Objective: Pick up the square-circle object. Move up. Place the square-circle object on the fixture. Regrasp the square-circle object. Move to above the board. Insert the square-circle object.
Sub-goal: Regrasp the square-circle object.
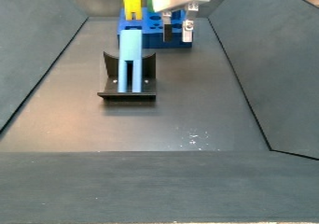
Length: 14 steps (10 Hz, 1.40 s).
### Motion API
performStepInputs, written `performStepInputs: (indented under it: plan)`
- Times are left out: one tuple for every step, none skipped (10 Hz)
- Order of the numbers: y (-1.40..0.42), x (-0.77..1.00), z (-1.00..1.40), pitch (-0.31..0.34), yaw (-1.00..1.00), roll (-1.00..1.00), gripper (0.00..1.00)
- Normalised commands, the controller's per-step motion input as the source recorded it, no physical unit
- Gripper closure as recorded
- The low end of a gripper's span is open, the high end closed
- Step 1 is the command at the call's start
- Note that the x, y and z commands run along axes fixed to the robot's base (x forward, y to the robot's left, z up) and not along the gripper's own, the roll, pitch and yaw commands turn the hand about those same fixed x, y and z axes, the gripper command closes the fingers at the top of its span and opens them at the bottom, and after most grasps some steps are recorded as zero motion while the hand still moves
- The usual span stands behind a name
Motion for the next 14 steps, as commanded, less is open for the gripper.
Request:
performStepInputs:
  plan:
    - [-0.01, -0.05, 0.01, -0.013, -0.92, 1.00, 0.00]
    - [-0.01, -0.03, 0.00, 0.110, -0.92, 1.00, 0.00]
    - [-0.01, -0.02, -0.02, 0.231, -0.92, 1.00, 0.00]
    - [-0.01, -0.01, -0.03, 0.390, -0.84, 0.96, 0.00]
    - [-0.01, 0.01, -0.04, 0.508, -0.61, 0.76, 0.00]
    - [-0.02, 0.02, -0.04, 0.607, -0.40, 0.56, 0.00]
    - [-0.01, 0.06, -0.03, 0.668, -0.13, 0.35, 0.00]
    - [-0.01, 0.07, -0.03, 0.651, 0.06, 0.25, 0.00]
    - [-0.03, 0.06, -0.01, 0.603, 0.26, 0.18, 0.00]
    - [-0.05, 0.06, 0.00, 0.562, 0.32, 0.16, 0.00]
    - [-0.04, 0.07, -0.01, 0.388, 0.43, 0.13, 0.00]
    - [-0.04, 0.07, -0.02, 0.311, 0.46, 0.13, 0.00]
    - [-0.04, 0.07, -0.02, 0.198, 0.45, 0.11, 0.00]
    - [-0.04, 0.06, -0.01, 0.079, 0.42, 0.09, 0.00]
